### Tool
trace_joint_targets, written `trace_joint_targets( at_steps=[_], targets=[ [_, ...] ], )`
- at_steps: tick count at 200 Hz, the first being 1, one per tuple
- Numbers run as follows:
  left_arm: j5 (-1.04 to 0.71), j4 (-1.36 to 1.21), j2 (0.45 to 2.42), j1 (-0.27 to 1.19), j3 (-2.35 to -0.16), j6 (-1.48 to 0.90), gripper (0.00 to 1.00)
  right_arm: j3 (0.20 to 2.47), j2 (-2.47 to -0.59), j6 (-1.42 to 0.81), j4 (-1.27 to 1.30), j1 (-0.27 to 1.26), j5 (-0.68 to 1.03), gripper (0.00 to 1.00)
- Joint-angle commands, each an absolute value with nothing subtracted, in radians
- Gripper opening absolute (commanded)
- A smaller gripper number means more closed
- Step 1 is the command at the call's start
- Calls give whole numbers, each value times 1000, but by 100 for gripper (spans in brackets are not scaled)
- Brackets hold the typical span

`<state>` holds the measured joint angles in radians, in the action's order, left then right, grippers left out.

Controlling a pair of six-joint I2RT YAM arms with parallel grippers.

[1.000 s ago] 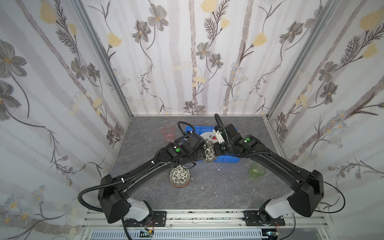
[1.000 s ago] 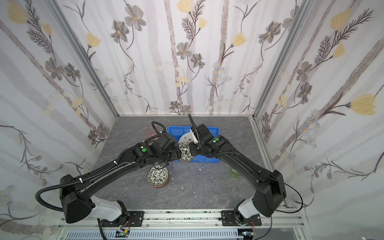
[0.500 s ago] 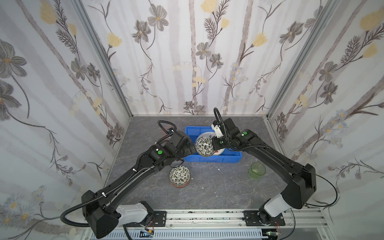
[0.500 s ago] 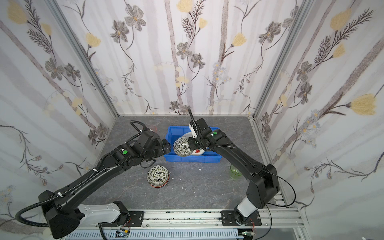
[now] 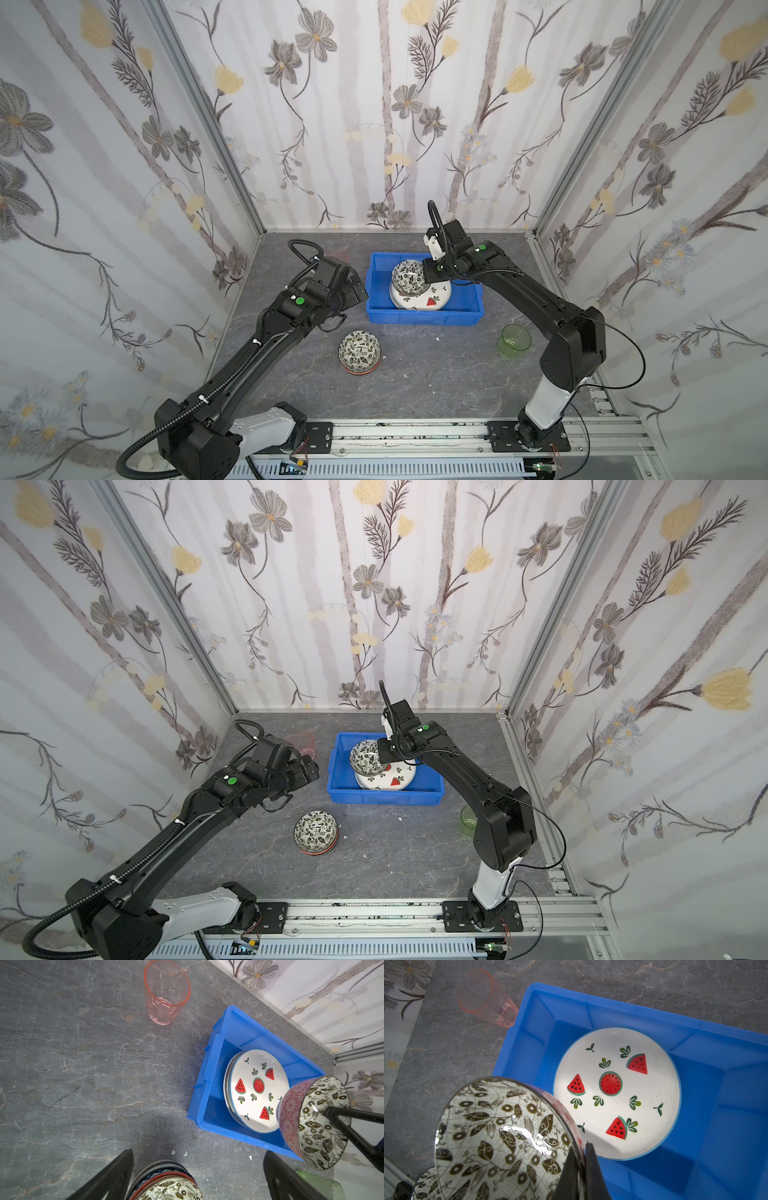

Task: Place the mixed dishes into the plastic bin
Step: 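Lower the bowl onto the watermelon plate in the bin while the left gripper draws back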

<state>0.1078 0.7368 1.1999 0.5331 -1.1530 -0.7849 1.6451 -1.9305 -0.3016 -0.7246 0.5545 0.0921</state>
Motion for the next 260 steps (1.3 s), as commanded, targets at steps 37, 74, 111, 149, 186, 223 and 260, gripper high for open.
trace_joint_targets(
  at_steps=[37,74,111,149,186,223,260],
  targets=[
    [89,732,1226,517,-1184,-731,100,1675,-1981,-286,-708,511,114,0],
    [78,730,1236,512,-1180,-726,100,1677,-2001,-275,-715,493,112,0],
    [75,731,1240,511,-1177,-714,100,1680,-2012,-272,-713,479,119,0],
    [72,730,1242,509,-1172,-715,100,1690,-2033,-271,-707,469,127,0],
    [74,726,1250,509,-1175,-712,100,1725,-2068,-271,-724,456,128,0],
    [68,718,1255,508,-1177,-707,100,1766,-2103,-270,-742,439,123,0],
    [68,711,1255,508,-1177,-706,100,1795,-2154,-270,-741,425,127,0]
  ],
)
